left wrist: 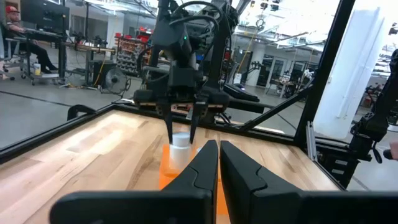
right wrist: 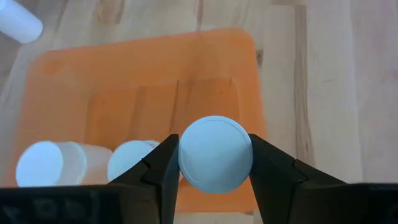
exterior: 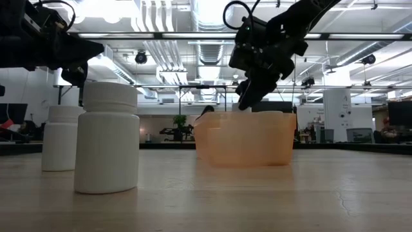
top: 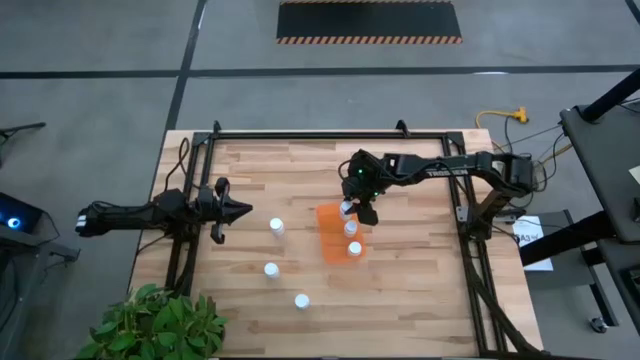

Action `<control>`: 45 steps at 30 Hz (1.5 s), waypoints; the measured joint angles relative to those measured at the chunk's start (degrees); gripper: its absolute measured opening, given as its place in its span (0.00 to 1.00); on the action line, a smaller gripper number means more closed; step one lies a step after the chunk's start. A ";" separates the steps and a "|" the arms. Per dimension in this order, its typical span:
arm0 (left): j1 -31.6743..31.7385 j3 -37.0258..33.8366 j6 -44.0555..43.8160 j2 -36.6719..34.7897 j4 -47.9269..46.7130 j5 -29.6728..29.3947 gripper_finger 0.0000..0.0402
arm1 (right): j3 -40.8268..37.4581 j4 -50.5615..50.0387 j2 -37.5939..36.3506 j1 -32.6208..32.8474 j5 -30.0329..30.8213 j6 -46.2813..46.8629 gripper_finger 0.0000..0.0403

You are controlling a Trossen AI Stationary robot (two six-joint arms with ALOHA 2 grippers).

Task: Pick and place pill bottles into a basket
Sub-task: Put the top right white pill bottle into the orange bin

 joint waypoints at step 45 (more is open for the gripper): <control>-0.02 0.00 -0.01 0.00 -0.04 0.01 0.00 | -2.67 1.04 -0.02 0.75 5.15 -6.44 0.45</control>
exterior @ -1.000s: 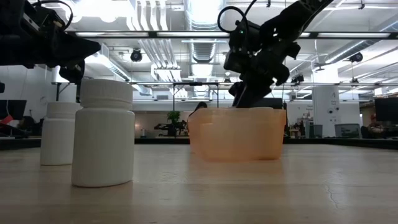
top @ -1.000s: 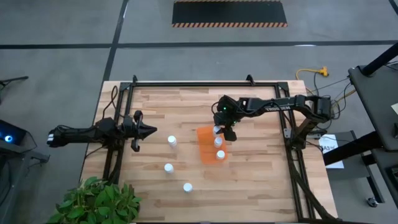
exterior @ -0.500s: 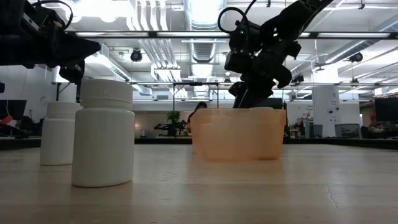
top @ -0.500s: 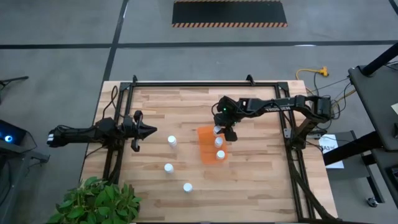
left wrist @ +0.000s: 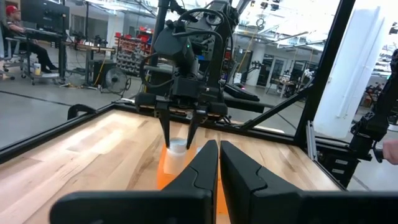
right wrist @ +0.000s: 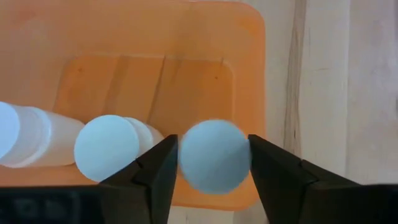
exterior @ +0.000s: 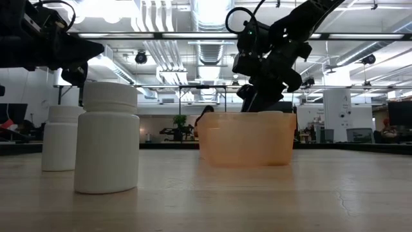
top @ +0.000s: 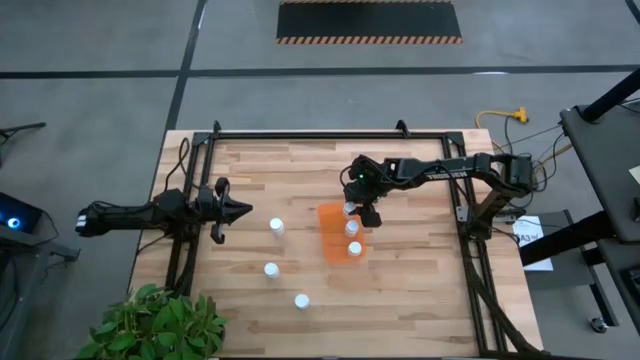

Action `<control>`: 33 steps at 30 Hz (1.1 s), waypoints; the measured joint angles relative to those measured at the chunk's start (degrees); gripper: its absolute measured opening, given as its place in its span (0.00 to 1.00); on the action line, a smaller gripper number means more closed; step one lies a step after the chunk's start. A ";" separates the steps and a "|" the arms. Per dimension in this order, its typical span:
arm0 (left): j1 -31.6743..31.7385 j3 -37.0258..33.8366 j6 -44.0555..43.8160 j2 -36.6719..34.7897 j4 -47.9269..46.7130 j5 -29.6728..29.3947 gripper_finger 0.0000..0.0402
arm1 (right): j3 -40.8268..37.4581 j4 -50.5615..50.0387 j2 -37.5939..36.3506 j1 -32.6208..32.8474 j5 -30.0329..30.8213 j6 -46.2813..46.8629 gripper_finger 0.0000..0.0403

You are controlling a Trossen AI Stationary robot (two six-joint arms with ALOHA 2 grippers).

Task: Pick and place pill bottles into a basket
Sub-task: Put the top right white pill bottle into the orange bin, then put the top white pill bottle into the orange bin

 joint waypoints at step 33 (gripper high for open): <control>0.00 0.01 0.00 0.01 0.01 -0.01 0.00 | 14.51 -10.27 -0.50 0.12 -0.79 12.08 0.48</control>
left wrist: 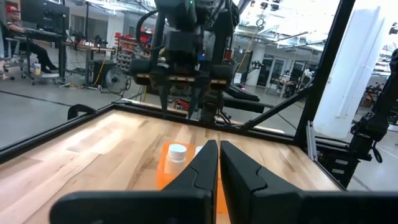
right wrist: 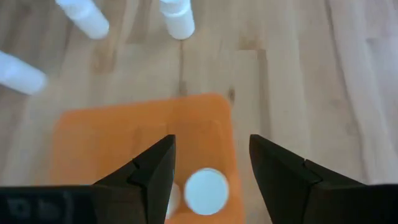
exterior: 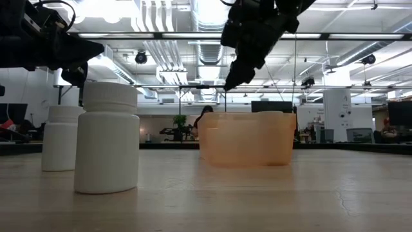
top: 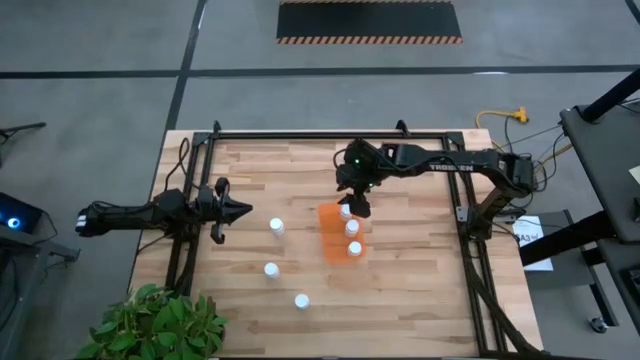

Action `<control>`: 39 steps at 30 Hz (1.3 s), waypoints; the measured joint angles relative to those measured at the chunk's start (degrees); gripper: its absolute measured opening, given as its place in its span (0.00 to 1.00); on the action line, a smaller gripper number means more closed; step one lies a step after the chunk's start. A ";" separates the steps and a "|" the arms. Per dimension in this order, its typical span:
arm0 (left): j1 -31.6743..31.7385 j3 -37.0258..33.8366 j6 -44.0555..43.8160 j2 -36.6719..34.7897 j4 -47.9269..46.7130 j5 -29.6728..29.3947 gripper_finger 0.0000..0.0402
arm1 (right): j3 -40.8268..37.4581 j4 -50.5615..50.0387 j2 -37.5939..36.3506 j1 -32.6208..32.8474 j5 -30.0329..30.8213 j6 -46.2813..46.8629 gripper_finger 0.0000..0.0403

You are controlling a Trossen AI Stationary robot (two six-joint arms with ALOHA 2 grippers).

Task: Pick and place pill bottles into a basket
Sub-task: Put the top white pill bottle into the orange bin

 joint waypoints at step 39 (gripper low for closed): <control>0.00 0.00 0.00 0.03 -0.01 -0.01 0.00 | 2.14 3.62 -2.02 8.73 -5.24 9.50 0.48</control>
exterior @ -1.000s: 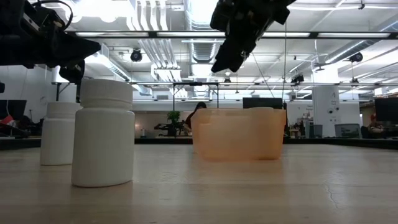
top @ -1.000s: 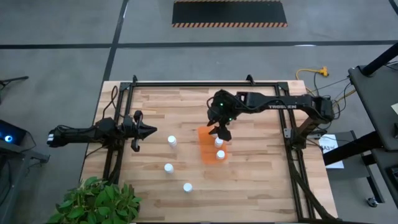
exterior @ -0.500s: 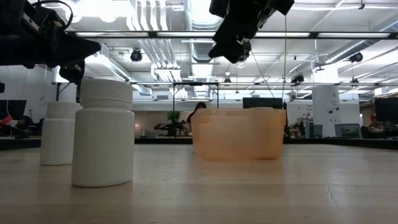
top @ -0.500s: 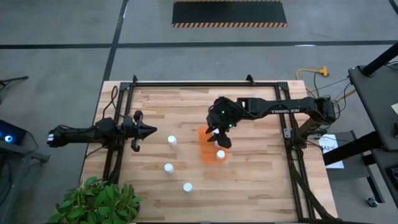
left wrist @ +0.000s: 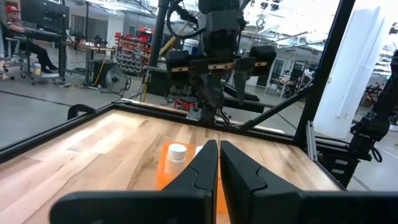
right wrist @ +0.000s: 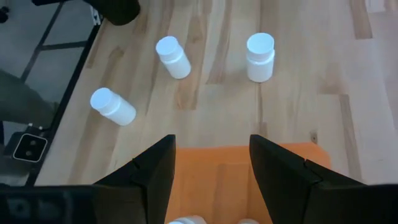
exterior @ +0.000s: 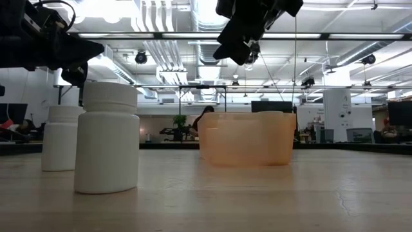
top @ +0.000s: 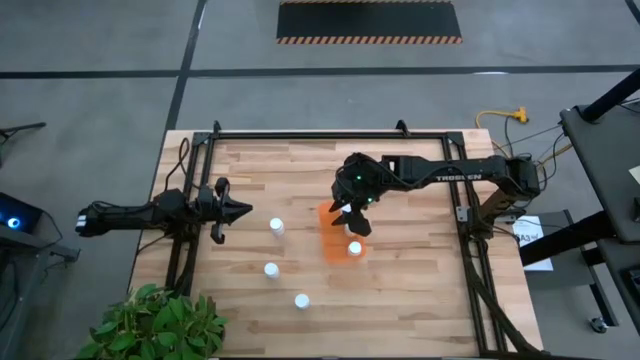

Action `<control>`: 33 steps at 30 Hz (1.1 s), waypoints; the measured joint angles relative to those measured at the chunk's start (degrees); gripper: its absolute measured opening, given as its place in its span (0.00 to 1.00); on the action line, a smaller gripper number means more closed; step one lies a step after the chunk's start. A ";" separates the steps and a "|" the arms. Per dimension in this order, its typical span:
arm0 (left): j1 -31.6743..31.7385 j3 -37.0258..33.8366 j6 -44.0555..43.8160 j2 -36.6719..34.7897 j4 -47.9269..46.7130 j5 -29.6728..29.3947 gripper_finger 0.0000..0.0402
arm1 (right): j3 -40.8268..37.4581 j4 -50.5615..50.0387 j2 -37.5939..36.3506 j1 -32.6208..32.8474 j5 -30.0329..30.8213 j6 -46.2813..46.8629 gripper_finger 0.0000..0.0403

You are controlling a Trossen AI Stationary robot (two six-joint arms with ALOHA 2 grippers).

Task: Pick and place pill bottles into a basket
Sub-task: Put the top white pill bottle into the orange bin

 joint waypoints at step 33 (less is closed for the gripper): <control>0.01 -0.01 0.01 -0.08 0.01 0.00 0.00 | -25.35 48.20 -19.90 3.56 9.26 13.29 0.48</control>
